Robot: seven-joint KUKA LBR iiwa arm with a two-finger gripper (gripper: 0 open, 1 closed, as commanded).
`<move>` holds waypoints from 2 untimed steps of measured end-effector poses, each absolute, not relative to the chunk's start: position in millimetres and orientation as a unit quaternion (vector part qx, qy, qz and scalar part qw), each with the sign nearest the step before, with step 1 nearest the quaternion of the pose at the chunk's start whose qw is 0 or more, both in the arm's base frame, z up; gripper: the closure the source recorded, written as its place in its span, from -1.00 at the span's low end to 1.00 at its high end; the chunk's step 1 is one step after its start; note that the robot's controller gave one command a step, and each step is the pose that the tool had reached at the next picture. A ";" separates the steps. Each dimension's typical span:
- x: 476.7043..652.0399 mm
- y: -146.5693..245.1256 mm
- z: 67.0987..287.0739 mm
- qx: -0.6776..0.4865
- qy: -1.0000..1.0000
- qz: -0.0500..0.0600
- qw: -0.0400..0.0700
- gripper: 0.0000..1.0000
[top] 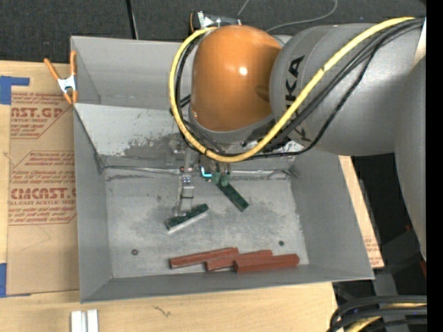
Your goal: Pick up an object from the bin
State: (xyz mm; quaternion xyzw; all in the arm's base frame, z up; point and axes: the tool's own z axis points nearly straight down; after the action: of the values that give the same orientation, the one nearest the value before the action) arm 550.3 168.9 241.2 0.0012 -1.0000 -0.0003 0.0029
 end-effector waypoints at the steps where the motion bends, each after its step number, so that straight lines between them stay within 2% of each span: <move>1: 524.2 134.9 74.9 0.069 -0.998 0.001 0.004 -1.00; 2: 553.2 46.0 69.3 -0.023 -1.000 0.001 -0.001 -1.00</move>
Offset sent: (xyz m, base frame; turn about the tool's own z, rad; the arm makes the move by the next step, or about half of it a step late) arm -0.0233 -0.0333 -0.1613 -0.1356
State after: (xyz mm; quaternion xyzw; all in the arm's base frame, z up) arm 553.2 46.0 69.3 -0.0233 -0.9997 0.0010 -0.0008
